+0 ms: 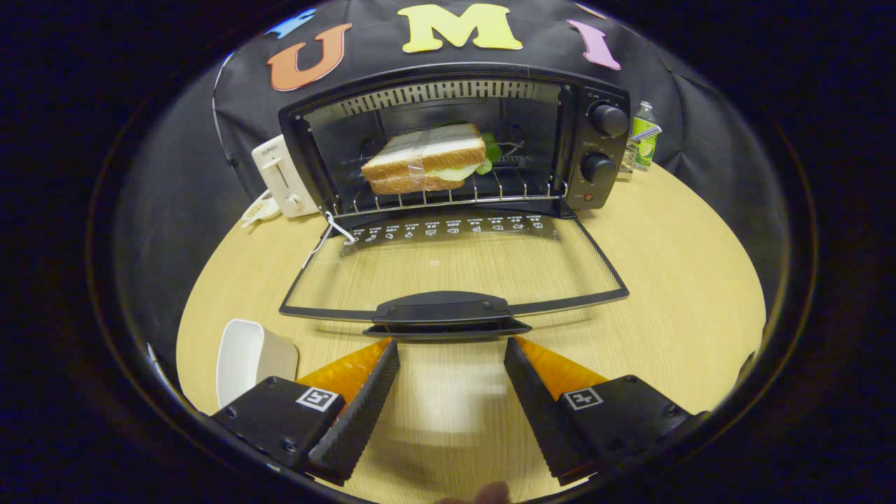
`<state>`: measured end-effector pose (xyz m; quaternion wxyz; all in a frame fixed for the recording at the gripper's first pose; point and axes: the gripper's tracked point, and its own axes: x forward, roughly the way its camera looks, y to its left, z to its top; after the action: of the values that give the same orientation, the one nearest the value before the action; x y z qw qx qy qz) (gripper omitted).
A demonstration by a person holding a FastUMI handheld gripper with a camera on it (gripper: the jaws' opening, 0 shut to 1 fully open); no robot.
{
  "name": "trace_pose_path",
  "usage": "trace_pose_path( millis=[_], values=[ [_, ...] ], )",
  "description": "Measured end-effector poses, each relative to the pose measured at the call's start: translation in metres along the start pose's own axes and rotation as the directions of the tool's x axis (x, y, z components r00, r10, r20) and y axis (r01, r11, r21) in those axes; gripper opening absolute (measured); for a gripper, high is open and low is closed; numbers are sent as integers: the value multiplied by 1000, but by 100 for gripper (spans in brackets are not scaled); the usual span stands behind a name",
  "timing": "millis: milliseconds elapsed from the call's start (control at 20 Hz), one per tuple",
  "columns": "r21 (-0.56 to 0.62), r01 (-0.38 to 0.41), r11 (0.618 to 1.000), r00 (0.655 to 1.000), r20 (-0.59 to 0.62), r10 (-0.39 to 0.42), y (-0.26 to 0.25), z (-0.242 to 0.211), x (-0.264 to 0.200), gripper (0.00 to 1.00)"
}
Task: Open the toaster oven, put the food inside, and close the toaster oven door.
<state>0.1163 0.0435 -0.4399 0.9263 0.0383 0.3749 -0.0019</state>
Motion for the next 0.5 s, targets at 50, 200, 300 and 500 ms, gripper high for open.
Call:
trace_pose_path(
  millis=[50, 200, 300, 500],
  values=[
    [2, 0, 1000, 1000, -7, 0, -1, 0, -1, 100],
    [19, -7, 1000, 1000, 13, 7, 0, 11, -16, 100],
    [16, -12, 1000, 998, 58, 11, 2, 22, -34, 100],
    [-34, -17, 999, 985, 171, 23, 5, 56, -65, 100]
  ],
)
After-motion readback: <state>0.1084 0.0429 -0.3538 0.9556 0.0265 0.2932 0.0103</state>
